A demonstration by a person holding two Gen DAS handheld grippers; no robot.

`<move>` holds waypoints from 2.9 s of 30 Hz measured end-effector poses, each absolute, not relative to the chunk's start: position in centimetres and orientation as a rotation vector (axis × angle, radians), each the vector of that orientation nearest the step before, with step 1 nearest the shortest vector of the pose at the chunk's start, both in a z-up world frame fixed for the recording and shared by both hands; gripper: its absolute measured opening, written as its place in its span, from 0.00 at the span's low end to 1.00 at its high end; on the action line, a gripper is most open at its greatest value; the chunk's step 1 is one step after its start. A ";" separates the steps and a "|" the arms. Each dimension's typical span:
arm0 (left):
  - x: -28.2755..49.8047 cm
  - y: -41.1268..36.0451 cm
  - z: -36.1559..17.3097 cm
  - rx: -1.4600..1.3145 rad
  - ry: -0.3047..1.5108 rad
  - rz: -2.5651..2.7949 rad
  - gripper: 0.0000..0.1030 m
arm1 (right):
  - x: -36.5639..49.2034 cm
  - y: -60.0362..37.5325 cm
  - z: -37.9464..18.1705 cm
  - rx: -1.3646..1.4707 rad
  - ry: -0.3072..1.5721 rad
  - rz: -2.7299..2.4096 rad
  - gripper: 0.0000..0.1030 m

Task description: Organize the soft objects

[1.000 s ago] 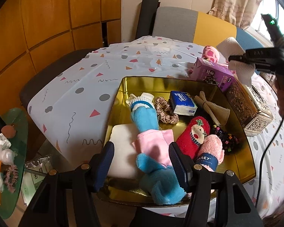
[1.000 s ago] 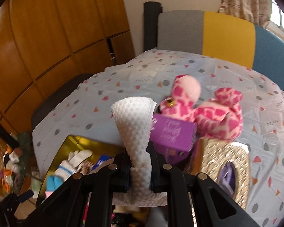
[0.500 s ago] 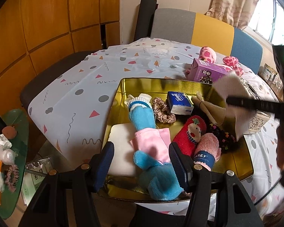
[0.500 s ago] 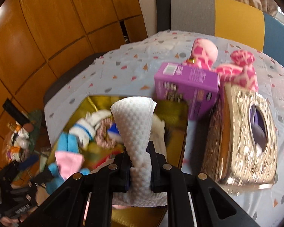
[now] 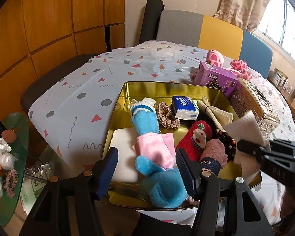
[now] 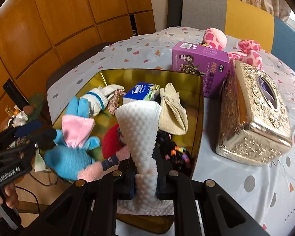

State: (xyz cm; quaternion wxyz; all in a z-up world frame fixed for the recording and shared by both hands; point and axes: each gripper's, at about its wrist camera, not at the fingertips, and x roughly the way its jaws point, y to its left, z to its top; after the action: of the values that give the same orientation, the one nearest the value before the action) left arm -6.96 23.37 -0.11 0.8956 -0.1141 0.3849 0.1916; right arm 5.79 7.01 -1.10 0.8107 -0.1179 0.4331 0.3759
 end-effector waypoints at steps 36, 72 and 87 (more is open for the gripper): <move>-7.0 25.0 -1.3 -0.282 0.812 0.423 0.60 | 2.9 8.2 -2.0 -0.284 0.900 0.843 0.44; -8.0 22.4 0.9 -0.194 0.705 0.493 1.00 | 5.0 7.0 -1.0 -0.224 0.773 0.645 0.68; -9.3 19.9 2.2 -0.206 0.635 0.463 1.00 | 0.9 2.8 3.0 -0.118 0.614 0.500 0.77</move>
State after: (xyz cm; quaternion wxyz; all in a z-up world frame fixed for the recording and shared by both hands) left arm -9.30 19.95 2.25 0.9186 -0.1002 0.3091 0.2251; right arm 0.89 2.77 2.99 0.9210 -0.0572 0.2990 0.2432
